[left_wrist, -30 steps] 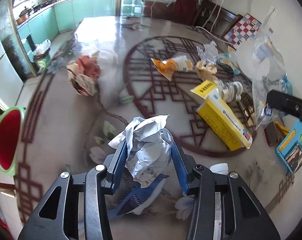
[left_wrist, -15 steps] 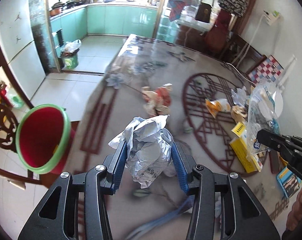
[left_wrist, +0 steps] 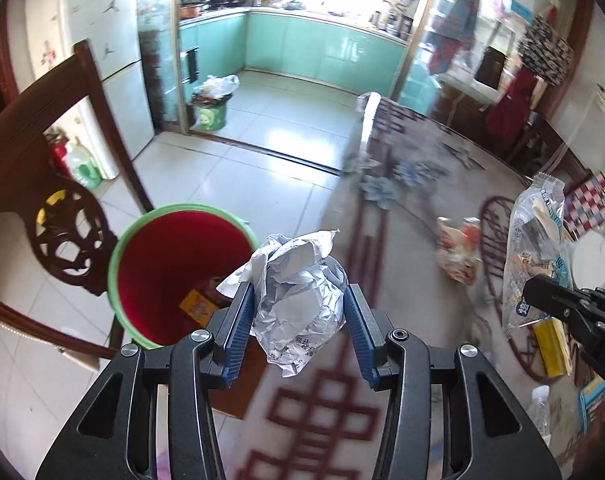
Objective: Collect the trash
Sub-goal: 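Carry both items over the red bucket and open both tools to drop them, then move both open tools back over the table trash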
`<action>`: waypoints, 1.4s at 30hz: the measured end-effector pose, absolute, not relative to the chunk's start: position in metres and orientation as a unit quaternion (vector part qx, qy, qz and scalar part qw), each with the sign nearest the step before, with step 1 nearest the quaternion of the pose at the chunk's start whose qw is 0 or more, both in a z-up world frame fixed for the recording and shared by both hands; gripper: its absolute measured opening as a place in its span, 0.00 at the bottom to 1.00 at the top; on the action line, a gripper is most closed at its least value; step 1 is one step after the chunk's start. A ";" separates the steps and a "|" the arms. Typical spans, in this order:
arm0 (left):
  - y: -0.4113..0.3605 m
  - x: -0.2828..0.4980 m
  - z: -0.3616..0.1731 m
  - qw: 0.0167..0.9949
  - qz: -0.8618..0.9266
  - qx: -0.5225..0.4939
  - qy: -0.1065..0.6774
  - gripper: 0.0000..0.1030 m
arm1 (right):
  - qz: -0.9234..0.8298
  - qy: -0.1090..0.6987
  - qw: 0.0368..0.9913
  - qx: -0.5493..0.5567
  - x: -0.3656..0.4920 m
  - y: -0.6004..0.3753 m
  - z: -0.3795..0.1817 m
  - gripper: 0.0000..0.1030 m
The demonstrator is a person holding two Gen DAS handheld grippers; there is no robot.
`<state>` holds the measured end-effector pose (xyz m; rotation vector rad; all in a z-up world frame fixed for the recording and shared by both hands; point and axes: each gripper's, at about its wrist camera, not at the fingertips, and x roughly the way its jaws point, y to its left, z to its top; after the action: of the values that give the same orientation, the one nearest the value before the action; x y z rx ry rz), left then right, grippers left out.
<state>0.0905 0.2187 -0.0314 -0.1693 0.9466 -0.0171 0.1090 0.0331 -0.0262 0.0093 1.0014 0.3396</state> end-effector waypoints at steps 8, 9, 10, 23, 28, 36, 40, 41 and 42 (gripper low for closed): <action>0.308 0.112 -0.054 0.881 0.055 -0.120 0.454 0.43 | 0.241 0.511 0.825 -0.001 0.170 0.133 -0.078 0.04; 0.318 0.116 -0.058 0.880 0.060 -0.125 0.455 0.43 | 0.249 0.513 0.821 -0.003 0.176 0.143 -0.084 0.04; 0.325 0.119 -0.061 0.879 0.063 -0.129 0.456 0.43 | 0.257 0.515 0.818 -0.005 0.181 0.153 -0.090 0.04; 0.364 0.150 -0.100 0.870 0.067 -0.131 0.471 0.57 | 0.299 0.539 0.787 -0.031 0.223 0.230 -0.147 0.05; 0.374 0.149 -0.096 0.877 0.099 -0.129 0.452 0.99 | 0.296 0.546 0.782 -0.050 0.229 0.243 -0.156 0.20; 0.384 0.142 -0.089 0.877 0.109 -0.141 0.446 0.99 | 0.288 0.535 0.794 -0.029 0.226 0.233 -0.148 0.29; 0.379 0.137 -0.082 0.878 0.109 -0.145 0.443 0.99 | 0.292 0.521 0.802 -0.019 0.216 0.224 -0.131 0.29; 0.377 0.136 -0.080 0.879 0.107 -0.146 0.442 0.99 | 0.292 0.513 0.807 -0.015 0.211 0.219 -0.124 0.29; 0.373 0.135 -0.078 0.880 0.104 -0.146 0.441 0.99 | 0.291 0.506 0.812 -0.011 0.207 0.213 -0.117 0.29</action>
<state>0.1346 0.3734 -0.0782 -0.3036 0.9189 0.2176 0.2067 0.2125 -0.1165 -0.0228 1.0804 0.6220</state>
